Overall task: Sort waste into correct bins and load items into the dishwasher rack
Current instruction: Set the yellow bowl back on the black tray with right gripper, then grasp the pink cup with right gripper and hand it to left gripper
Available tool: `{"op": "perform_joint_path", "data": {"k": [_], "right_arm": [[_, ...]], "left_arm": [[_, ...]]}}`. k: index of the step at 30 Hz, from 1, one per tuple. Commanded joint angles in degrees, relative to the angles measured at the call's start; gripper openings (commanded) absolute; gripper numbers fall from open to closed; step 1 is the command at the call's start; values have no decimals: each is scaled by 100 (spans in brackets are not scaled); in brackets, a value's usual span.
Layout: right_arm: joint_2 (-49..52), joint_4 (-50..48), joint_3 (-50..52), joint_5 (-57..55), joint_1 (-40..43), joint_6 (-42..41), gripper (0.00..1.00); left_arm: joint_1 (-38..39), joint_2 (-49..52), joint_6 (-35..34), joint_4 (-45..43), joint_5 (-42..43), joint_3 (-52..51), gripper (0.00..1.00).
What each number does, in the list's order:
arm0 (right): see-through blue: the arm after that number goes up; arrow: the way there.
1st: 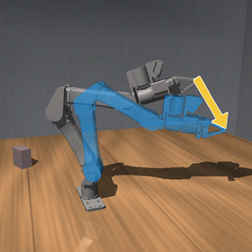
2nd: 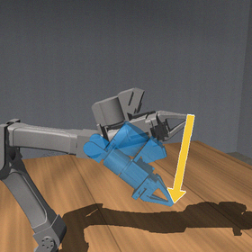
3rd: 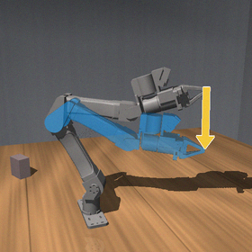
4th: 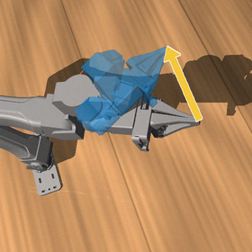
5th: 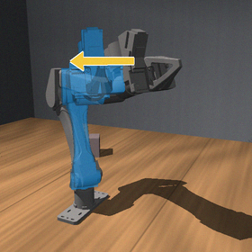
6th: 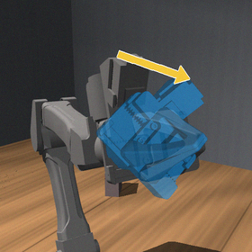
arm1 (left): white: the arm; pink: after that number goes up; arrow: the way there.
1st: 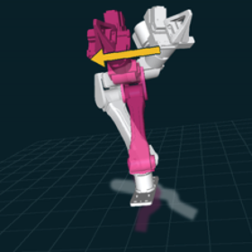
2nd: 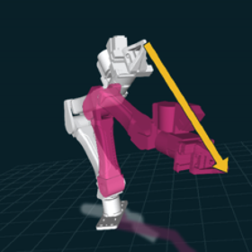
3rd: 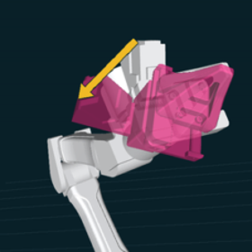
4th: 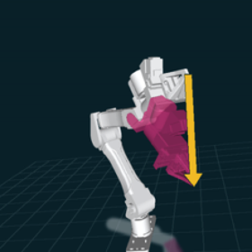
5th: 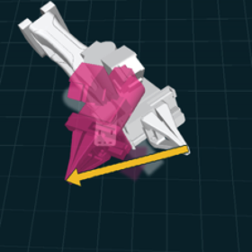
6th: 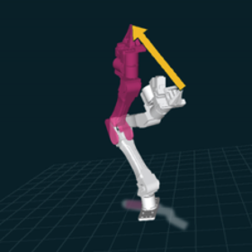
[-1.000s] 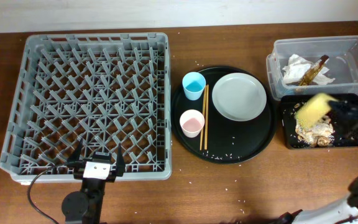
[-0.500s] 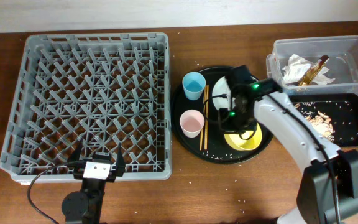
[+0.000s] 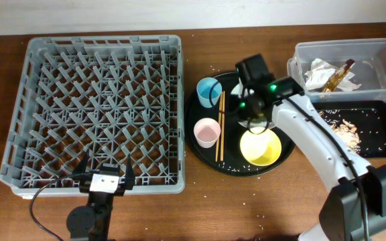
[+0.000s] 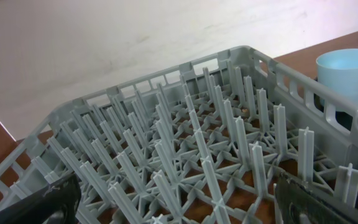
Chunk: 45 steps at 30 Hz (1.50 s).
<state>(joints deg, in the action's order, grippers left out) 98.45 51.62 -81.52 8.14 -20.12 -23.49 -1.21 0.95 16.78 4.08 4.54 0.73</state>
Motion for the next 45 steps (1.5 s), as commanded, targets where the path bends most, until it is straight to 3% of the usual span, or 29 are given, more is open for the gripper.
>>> {"op": "perform_joint_path", "data": {"k": [1,8,9,11,13,16,21,22,24,27,31,33,35,38,39,40,43,45], "right_arm": [[157,-109,-76,358,-26,70,48],[1108,-24,-76,411,-398,74,44],[1167,-24,-76,411,-398,74,41],[1261,-26,-39,409,-398,72,18],[1261,2,-17,413,-398,72,4],[1121,238,-52,507,-258,111,4],[-761,837,-551,1609,1005,721,4],[-918,750,-557,1670,1047,719,4],[-1047,442,-557,1851,1086,702,4],[-1034,-247,-557,2081,1086,586,4],[-1036,-411,-557,2813,1086,308,4],[-1034,-549,-557,3012,1086,219,4],[-1036,-640,-557,3241,1082,42,4],[-1034,-734,-555,3432,1075,-85,4],[-1034,-776,-555,3434,1075,-229,4],[-1034,-857,-555,3497,1075,-256,4],[-970,-946,-553,3526,1078,-256,4],[-616,-1373,-549,4181,1078,-229,4]], "left_arm": [[-35,-28,46,13,61,-20,100],[-35,-28,46,13,61,-20,100],[-35,-28,46,13,61,-20,100],[-35,-28,46,13,59,-20,100],[-35,-28,46,13,61,-20,100],[-35,-28,44,11,72,-20,100],[-31,74,-2588,-319,323,487,100],[-31,232,-2813,-321,321,721,100],[-35,1003,-3530,-389,-140,1342,100],[-35,3158,-4192,-1419,-79,2374,100],[-31,5171,-4210,-1888,2063,2503,100],[-28,5825,-5272,-2638,3023,2503,100],[-31,6201,-5604,-2562,4026,2503,100],[-31,6422,-5729,-2105,4120,2503,100],[-35,6435,-6273,-2120,4133,2503,100],[-35,6435,-7733,-2599,4083,2503,100],[-35,6435,-10124,-3289,4050,2503,100],[-35,6437,-10548,-3939,4148,2505,99]]}}
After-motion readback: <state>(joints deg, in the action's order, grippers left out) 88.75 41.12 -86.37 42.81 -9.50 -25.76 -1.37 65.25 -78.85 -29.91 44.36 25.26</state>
